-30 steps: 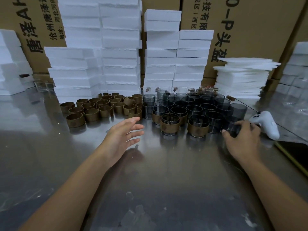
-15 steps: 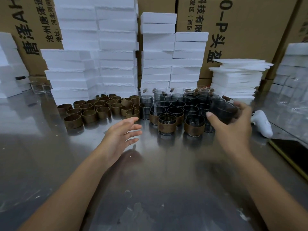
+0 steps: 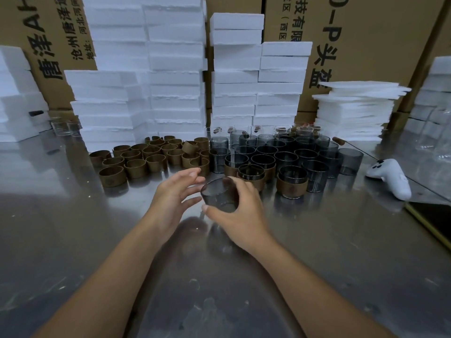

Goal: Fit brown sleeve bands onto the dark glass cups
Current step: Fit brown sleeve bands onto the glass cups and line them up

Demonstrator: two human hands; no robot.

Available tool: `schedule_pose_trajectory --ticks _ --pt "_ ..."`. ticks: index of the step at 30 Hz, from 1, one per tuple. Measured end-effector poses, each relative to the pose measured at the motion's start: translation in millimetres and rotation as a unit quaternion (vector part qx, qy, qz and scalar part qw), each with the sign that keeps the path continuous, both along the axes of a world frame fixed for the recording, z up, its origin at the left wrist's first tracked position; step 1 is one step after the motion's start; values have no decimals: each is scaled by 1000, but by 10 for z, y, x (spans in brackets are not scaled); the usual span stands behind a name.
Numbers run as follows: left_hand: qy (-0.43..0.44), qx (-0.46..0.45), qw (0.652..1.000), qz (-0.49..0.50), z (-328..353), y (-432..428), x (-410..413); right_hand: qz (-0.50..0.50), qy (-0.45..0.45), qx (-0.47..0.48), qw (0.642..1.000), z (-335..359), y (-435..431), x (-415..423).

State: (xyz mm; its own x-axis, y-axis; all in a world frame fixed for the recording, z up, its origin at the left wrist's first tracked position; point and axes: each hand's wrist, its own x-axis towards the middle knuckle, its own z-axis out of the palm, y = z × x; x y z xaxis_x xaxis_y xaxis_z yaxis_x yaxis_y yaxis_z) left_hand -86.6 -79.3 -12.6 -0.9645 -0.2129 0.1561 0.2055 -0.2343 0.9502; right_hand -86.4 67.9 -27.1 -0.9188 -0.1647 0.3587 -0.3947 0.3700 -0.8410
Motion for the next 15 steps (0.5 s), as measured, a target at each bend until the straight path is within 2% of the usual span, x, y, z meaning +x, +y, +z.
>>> schedule_pose_trajectory --ticks 3,6,10,15 --pt "12 -38 998 38 31 17 21 -34 -5 -41 999 4 104 -85" --pt "78 -129 986 67 81 89 87 -61 2 -52 997 -8 134 -127" --pt "178 -267 945 63 121 223 189 -62 -23 -77 995 -26 125 -147" --pt "223 -391 890 68 105 322 239 -34 -31 -120 992 -12 126 -146"
